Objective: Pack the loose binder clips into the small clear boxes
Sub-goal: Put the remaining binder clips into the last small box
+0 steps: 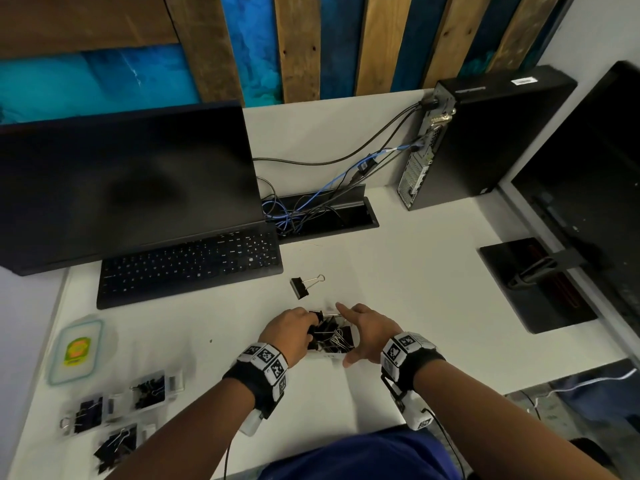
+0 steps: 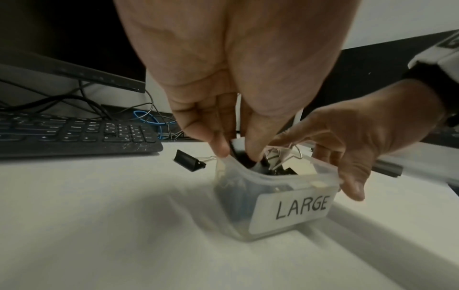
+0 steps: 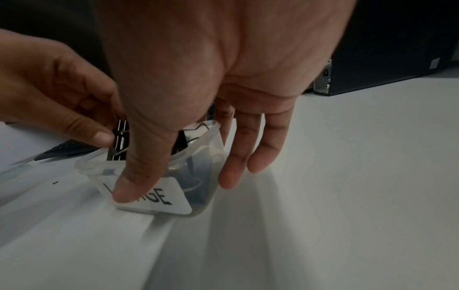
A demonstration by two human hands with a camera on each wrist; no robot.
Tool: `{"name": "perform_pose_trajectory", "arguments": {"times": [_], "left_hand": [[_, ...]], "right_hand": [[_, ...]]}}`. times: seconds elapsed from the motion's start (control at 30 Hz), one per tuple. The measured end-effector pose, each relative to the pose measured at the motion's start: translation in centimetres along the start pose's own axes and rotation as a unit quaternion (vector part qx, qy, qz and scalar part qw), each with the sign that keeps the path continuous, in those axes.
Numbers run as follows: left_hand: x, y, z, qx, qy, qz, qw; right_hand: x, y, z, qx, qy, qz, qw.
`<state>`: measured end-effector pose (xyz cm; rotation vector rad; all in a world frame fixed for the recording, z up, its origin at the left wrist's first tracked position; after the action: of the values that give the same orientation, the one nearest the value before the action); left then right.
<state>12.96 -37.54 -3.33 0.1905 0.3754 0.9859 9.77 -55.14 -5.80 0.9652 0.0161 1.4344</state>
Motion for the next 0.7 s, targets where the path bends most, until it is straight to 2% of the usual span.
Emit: {"name": "perform_pose_trajectory", "arguments": {"times": [0.1,0.23,0.3,0.37,0.53,0.7], "left_hand": [[0.0,0.0,-0.1,-0.01,0.006,0.014,1.0],[1.0,0.1,-0.2,-0.035,0.083,0.046,0.995],[1.1,0.0,-0.3,-0.049,0.082,0.046,0.994],[1.0,-0.2,-0.3,-0.052,0.06,0.045,0.996],[0.6,-0.7,-0.3,0.013,-0.055,0.012,0.998],[0.0,-0.9,0.1,0.021,-0.12,-0.004,0.993]], "right_hand": [[0.0,0.0,0.0,-0.001,-0.006,-0.001,1.0],[-0.1,-0.1,-0.1,0.001,-0.004,-0.001,1.0],[0.0,-0.1,-0.1,0.0,-0.002,0.0,1.0],[0.0,0.0,-0.1,-0.001,0.0,0.001,1.0],[-0.1,-0.2,-0.1,-0.001,-0.002,0.001,1.0],[-0.1,-0.2,-0.1,-0.002,-0.004,-0.001,1.0]]}}
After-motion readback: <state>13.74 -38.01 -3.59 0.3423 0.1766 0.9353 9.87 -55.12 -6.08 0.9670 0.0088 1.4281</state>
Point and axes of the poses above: each hand's wrist, its own y-axis away from the middle knuckle, its own z-axis out of the back of the hand, x = y × z, the point moved 5 cm from there along -y, towards the middle knuckle, and after that the axes turned 11 degrees about -y, right-handed, at the moved point
